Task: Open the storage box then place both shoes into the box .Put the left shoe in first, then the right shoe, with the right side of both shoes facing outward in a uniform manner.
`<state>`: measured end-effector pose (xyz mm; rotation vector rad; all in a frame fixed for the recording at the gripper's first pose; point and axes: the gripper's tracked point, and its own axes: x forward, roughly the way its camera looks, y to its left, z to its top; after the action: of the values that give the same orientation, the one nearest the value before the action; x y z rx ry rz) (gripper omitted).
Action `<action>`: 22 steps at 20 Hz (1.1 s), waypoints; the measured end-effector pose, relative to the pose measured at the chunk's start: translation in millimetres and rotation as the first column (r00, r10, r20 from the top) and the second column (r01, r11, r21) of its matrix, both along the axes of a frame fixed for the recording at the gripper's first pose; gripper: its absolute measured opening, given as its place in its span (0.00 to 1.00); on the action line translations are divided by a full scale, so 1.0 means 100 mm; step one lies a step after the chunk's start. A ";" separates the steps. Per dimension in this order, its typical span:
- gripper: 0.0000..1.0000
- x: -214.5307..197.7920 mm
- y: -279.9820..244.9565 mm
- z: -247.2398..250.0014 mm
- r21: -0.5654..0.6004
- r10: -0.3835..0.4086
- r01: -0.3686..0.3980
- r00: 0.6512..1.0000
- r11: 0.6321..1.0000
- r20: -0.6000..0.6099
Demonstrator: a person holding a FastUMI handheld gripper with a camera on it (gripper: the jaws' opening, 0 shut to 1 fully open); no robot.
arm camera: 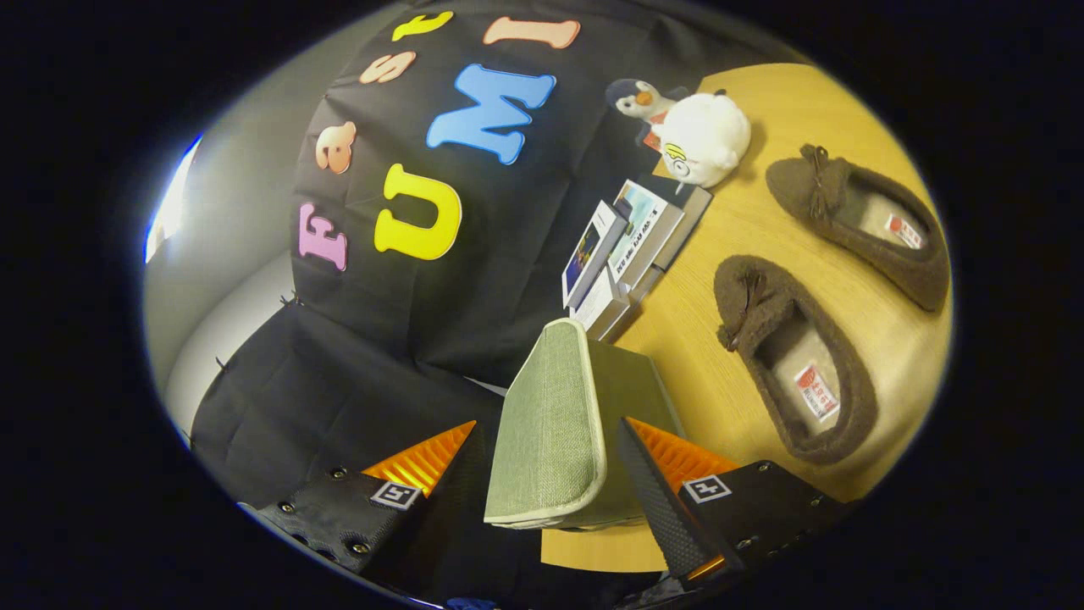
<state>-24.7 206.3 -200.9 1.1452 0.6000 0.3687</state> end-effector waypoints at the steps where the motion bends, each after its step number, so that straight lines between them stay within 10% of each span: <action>1: 0.96 0.00 0.03 -0.05 0.020 -0.001 0.001 1.000 1.000 -0.014; 14: 0.94 0.00 0.34 -0.13 0.441 0.038 0.022 0.991 0.897 -0.127; 16: 0.69 0.01 0.38 -0.22 0.449 0.048 0.021 0.989 0.893 -0.141; 20: 0.69 -0.10 0.44 -0.19 0.473 0.093 -0.018 0.986 0.881 -0.137; 22: 0.11 0.04 0.37 -0.35 0.442 0.058 0.025 0.983 0.896 -0.174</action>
<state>-20.8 243.0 -236.4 1.6281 0.7082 0.4307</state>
